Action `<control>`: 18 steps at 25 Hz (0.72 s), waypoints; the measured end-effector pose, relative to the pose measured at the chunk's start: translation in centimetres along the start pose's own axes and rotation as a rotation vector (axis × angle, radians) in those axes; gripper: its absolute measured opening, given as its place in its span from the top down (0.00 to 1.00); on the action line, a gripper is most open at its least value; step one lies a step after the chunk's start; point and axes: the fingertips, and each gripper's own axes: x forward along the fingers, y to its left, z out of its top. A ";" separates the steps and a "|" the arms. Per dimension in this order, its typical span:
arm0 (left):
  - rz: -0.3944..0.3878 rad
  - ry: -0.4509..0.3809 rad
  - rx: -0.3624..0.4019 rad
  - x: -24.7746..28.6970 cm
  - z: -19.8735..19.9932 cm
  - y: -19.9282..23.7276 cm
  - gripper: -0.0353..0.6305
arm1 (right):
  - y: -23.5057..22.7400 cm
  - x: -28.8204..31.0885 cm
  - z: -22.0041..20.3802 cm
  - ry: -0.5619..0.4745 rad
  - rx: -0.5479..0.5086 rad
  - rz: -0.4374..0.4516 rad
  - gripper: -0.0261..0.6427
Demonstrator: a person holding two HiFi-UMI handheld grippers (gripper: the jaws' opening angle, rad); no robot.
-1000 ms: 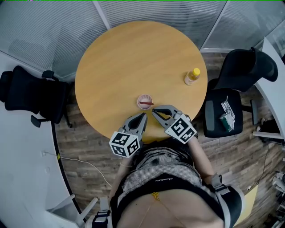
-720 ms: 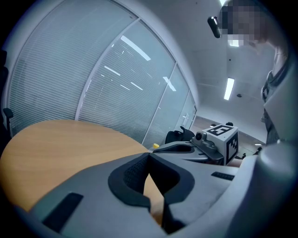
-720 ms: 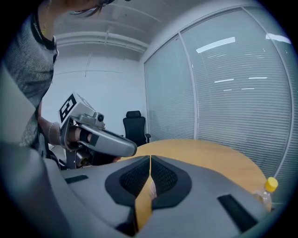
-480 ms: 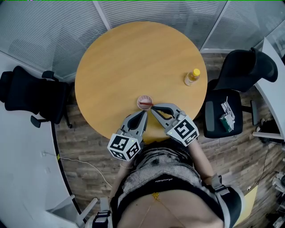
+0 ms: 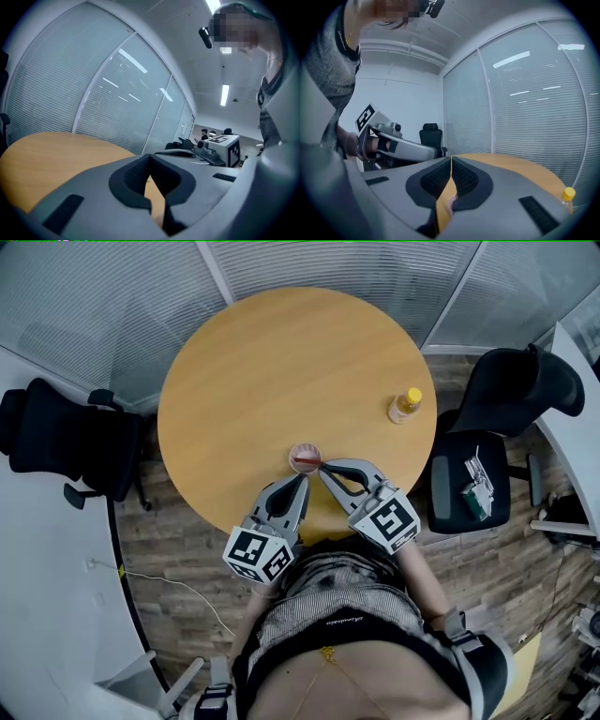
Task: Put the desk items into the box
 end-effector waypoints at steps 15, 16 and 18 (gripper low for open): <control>-0.006 0.005 -0.019 0.3 -0.2 0.4 0.92 | -0.6 0.4 -0.1 0.021 -0.030 -0.003 0.92; -0.005 0.006 -0.021 0.3 -0.2 0.5 0.92 | -0.6 0.4 -0.1 0.021 -0.013 -0.006 0.92; -0.003 0.009 -0.023 0.3 -0.2 0.5 0.92 | -0.6 0.5 0.0 0.025 0.008 -0.007 0.92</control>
